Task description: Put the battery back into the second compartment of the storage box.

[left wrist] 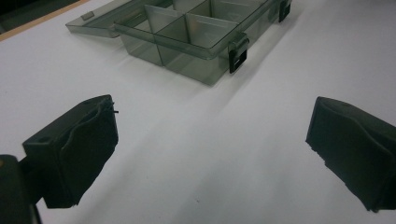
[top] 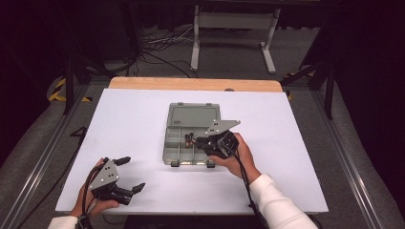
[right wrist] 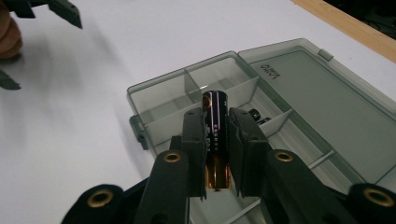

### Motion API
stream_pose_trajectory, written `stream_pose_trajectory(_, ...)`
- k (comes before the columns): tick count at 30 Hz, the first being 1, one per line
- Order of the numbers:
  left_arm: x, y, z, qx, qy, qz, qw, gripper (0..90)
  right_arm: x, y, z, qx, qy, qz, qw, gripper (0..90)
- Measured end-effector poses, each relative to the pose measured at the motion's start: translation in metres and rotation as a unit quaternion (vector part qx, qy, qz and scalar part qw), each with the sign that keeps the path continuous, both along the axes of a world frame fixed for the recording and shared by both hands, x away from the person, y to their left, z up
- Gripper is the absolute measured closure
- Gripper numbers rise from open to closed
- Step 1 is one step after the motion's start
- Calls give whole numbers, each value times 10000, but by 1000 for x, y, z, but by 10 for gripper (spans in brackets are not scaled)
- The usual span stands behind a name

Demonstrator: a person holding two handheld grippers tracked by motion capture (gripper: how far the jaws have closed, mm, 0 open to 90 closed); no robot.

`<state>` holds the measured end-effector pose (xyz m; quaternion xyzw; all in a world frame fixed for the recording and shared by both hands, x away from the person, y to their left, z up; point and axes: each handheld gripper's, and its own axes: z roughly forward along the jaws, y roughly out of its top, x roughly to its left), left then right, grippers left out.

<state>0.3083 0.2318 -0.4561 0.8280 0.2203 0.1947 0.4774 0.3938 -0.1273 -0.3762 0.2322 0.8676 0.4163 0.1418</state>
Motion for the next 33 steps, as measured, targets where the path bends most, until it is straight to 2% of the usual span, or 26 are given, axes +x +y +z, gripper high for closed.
stream_pose_trajectory(8, 0, 0, 0, 5, 0, 6, 10000, 24, 16, 11, 3, -117, 9, -276, 9996, 778)
stream_pose_trajectory(18, -1, 0, 1, -2, -16, 11, 10000, 24, 35, 34, -4, -415, 234, -602, 9970, 778)
stream_pose_trajectory(25, -1, 0, 1, -38, -11, 1, 10000, 25, 48, 55, -11, -691, 355, -759, 9941, 778)
stream_pose_trajectory(33, -1, 1, 2, -47, -14, -15, 10000, 24, 63, 68, -27, -940, 613, -1074, 9879, 778)
